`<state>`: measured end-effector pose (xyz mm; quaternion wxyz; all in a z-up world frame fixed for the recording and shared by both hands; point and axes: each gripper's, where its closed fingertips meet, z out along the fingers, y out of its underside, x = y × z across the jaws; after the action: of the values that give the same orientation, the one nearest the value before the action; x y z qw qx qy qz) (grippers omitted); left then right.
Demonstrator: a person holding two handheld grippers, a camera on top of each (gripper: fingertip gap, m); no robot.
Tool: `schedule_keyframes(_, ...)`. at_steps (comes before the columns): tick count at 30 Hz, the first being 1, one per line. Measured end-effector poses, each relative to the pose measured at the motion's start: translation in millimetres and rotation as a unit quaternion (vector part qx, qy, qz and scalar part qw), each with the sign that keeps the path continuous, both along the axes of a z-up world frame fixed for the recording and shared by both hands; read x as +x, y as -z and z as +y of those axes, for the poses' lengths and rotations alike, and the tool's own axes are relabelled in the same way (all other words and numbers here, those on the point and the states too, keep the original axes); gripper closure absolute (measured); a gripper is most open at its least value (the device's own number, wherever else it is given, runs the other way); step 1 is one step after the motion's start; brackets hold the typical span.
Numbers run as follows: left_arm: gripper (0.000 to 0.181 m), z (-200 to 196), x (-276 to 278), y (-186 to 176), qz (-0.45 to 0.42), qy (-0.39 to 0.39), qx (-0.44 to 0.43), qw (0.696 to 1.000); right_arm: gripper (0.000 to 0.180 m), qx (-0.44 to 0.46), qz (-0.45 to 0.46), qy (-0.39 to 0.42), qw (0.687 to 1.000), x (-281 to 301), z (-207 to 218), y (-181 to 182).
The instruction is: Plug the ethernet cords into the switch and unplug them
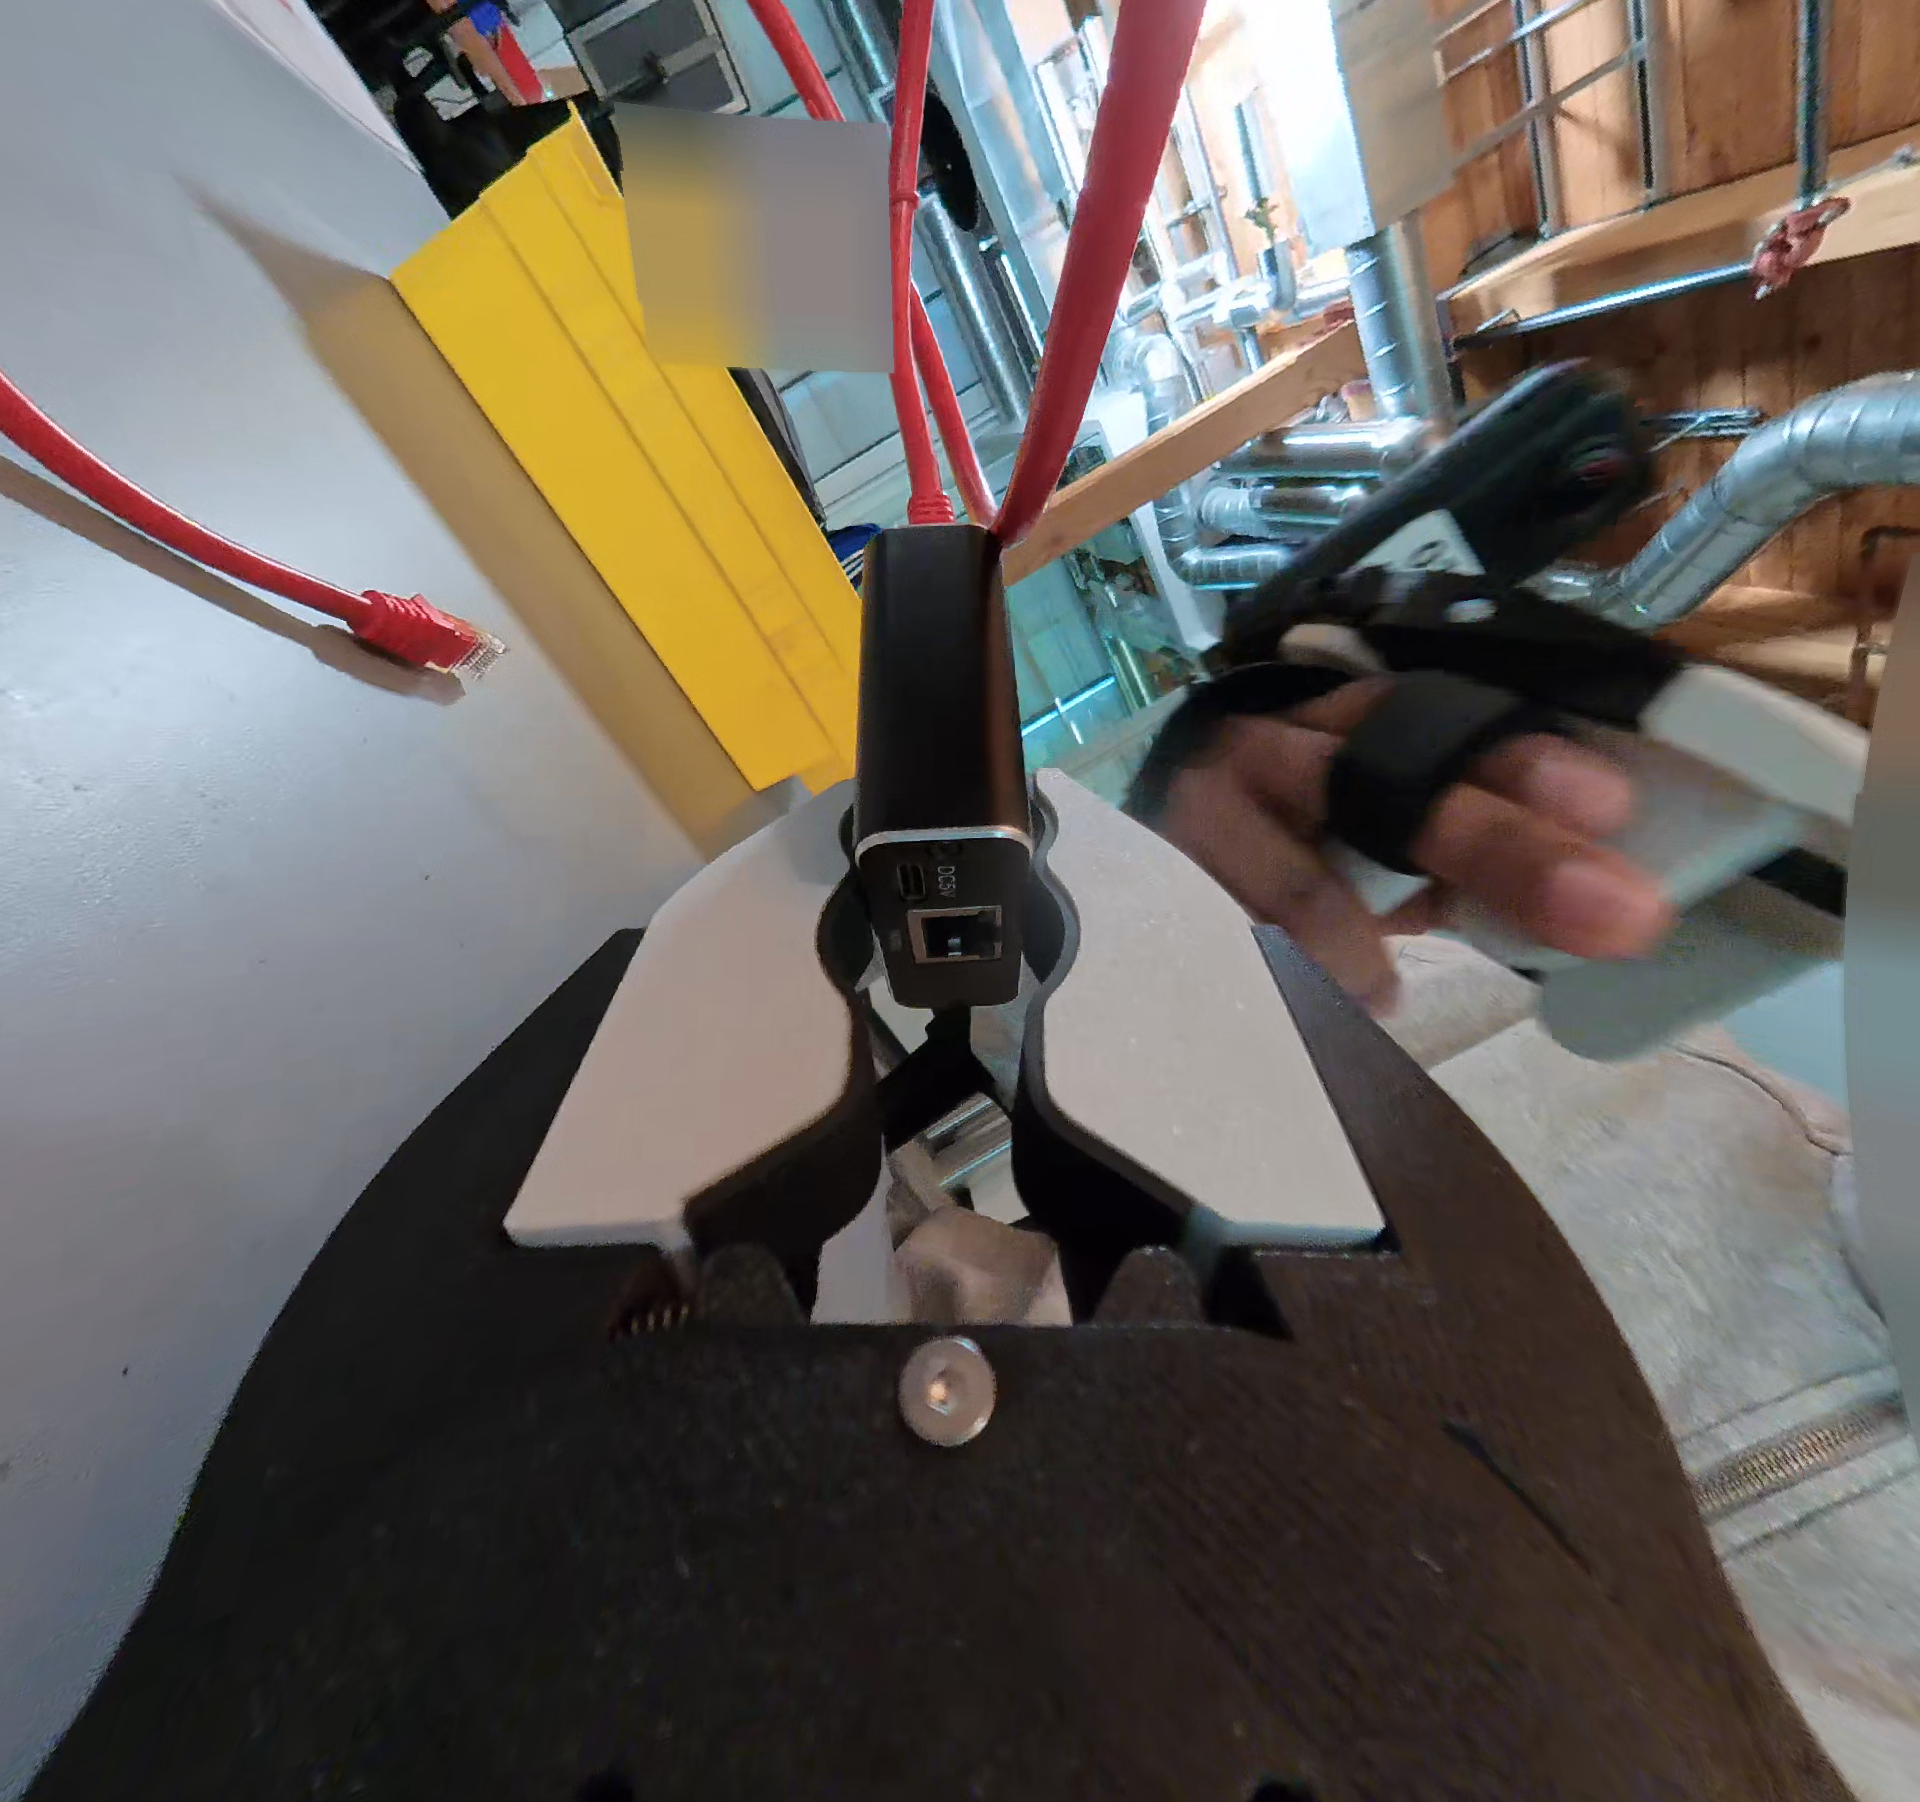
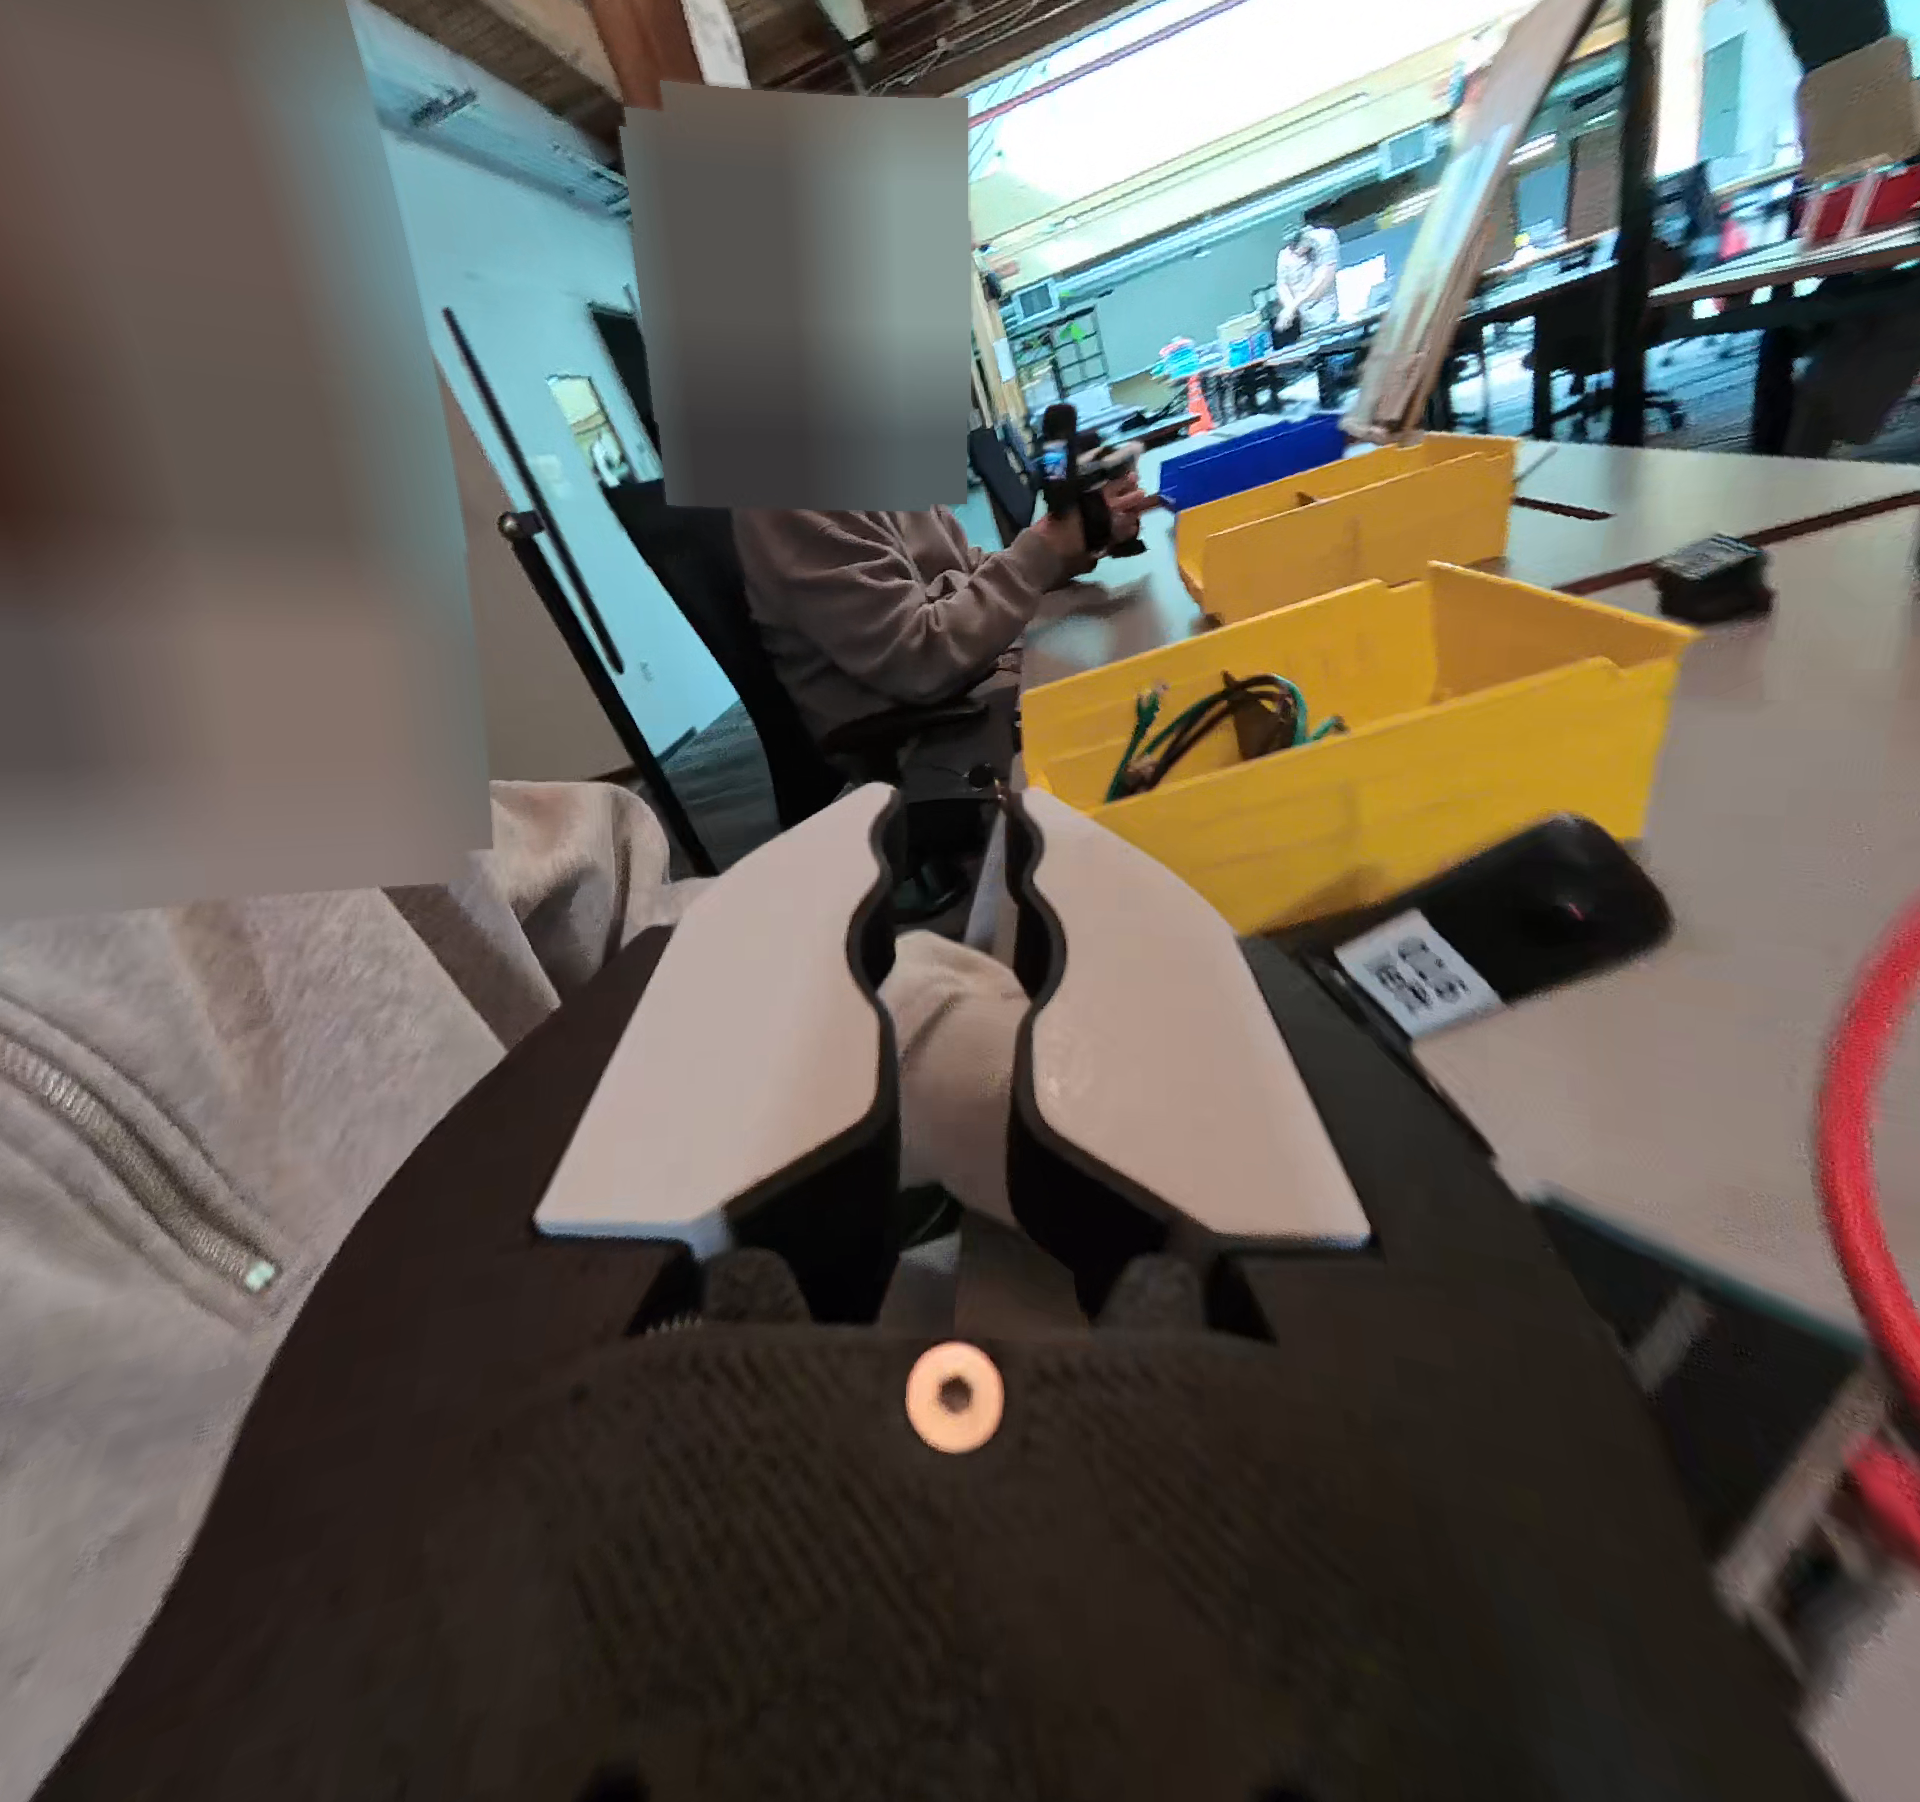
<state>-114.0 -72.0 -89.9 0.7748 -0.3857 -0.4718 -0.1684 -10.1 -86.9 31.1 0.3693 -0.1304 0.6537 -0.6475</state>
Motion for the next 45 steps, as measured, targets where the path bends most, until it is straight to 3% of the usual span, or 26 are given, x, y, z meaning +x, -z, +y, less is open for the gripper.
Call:
schedule_keyframes(9, 0.155, -12.0, -2.8, -1.9, 0.003, -0.017, 0.014, 1.000, 0.157, 0.152, -0.031, -0.175, 0.972, 116.4, -117.5, -4.9)
schedule_keyframes(16, 0.155, -7.5, -3.4, -2.4, 0.004, -0.010, 0.017, 1.000, 0.144, 0.226, 0.129, -0.119, 0.958, 173.8, -245.6, 34.0)
schedule_keyframes(20, 0.155, -8.0, -3.1, -3.8, 0.005, -0.009, 0.025, 1.000, 0.139, 0.281, 0.226, -0.073, 0.930, 181.9, -311.2, 74.6)
schedule_keyframes(25, 0.155, -10.3, -4.6, -2.5, 0.003, -0.010, 0.030, 1.000, 0.129, 0.356, 0.345, -0.054, 0.867, 183.5, -339.0, 132.1)
schedule_keyframes(27, 0.155, -10.7, -5.1, -2.6, 0.002, -0.010, 0.033, 0.999, 0.136, 0.356, 0.386, -0.054, 0.849, 185.2, -338.4, 145.4)
schedule_keyframes(29, 0.155, -10.3, -4.9, -2.9, 0.003, -0.008, 0.034, 0.999, 0.155, 0.347, 0.411, -0.058, 0.841, 187.3, -336.6, 149.7)
schedule_keyframes(33, 0.155, -8.4, -3.8, -4.1, 0.004, -0.006, 0.031, 0.999, 0.157, 0.318, 0.391, -0.069, 0.861, 188.7, -335.9, 129.8)
schedule_keyframes(39, 0.155, -6.3, -4.5, -2.3, 0.001, -0.003, 0.026, 1.000, 0.161, 0.239, 0.274, -0.072, 0.929, 173.2, -324.2, 31.7)
schedule_keyframes(42, 0.155, -5.6, -5.2, -1.4, 0.000, -0.003, 0.026, 1.000, 0.161, 0.210, 0.265, -0.058, 0.939, 154.4, -310.5, -5.4)
schedule_keyframes(45, 0.155, -5.1, -5.7, -0.8, -0.002, -0.003, 0.025, 1.000, 0.161, 0.195, 0.276, -0.037, 0.940, 137.5, -300.7, -16.5)
